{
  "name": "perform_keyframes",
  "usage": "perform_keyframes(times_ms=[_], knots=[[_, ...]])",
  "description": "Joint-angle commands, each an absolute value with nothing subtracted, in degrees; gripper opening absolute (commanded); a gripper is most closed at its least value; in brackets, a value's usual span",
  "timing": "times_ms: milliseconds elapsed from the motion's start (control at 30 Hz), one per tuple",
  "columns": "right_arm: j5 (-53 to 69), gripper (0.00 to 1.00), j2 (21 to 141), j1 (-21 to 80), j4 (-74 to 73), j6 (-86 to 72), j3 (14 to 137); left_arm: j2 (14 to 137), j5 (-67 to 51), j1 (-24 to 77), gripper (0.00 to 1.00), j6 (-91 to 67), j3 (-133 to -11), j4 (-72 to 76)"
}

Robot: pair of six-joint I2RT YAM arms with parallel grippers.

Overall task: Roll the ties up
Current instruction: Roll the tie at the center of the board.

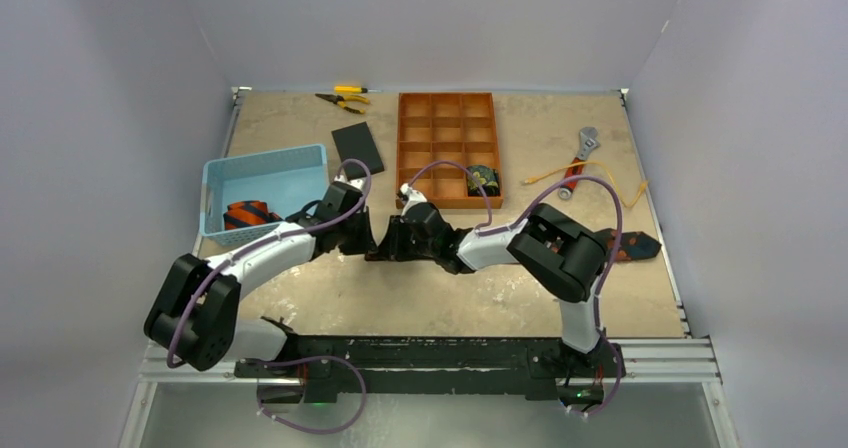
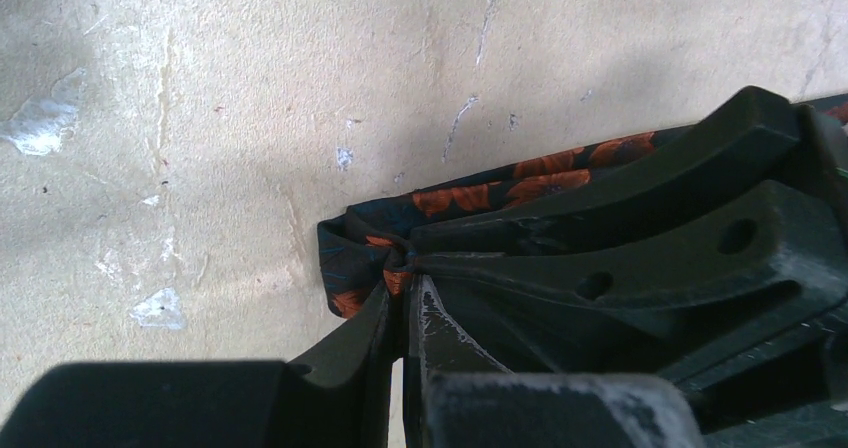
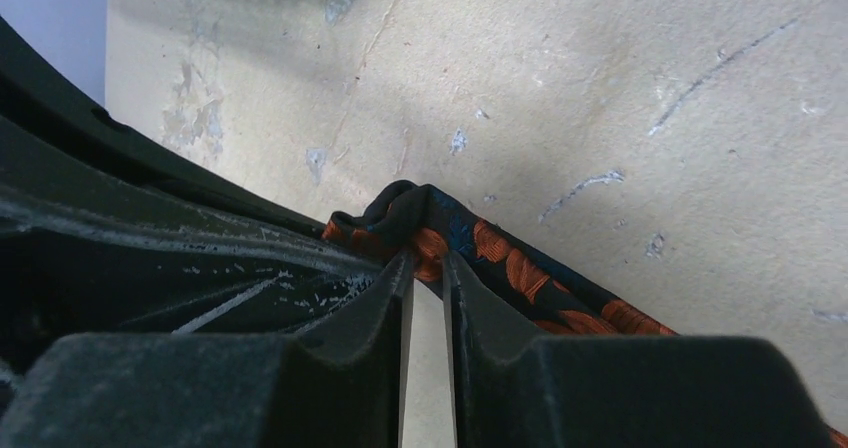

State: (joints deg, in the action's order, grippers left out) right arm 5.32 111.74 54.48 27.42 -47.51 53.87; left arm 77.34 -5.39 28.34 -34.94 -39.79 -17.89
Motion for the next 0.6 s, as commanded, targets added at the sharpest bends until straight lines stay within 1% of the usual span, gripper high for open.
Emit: perform_keyframes(times_ms=[0, 167, 267, 433, 567], knots=[[5.4, 0.23, 107.9, 55.4, 25.7, -46.8, 52.6, 78.5, -2.8, 28.9, 0.00, -35.5, -41.8, -14.7], [4.8, 0.25, 104.6, 55.3, 21.4, -47.6, 52.4, 79.7, -2.0, 29.0, 0.00, -35.0, -43.3, -15.4], [2.1, 0.25, 102.3, 55.2, 19.4, -48.1, 51.3, 80.4, -1.4, 29.3, 0.00, -34.8, -44.5, -16.0], [-0.7, 0.23, 99.5, 53.1, 17.9, -49.2, 47.5, 81.7, -0.2, 30.7, 0.00, -34.2, -46.5, -17.4], [-1.0, 0.22, 97.4, 50.1, 19.4, -50.1, 42.7, 83.1, 2.9, 32.5, 0.00, -33.7, -47.7, -18.4]])
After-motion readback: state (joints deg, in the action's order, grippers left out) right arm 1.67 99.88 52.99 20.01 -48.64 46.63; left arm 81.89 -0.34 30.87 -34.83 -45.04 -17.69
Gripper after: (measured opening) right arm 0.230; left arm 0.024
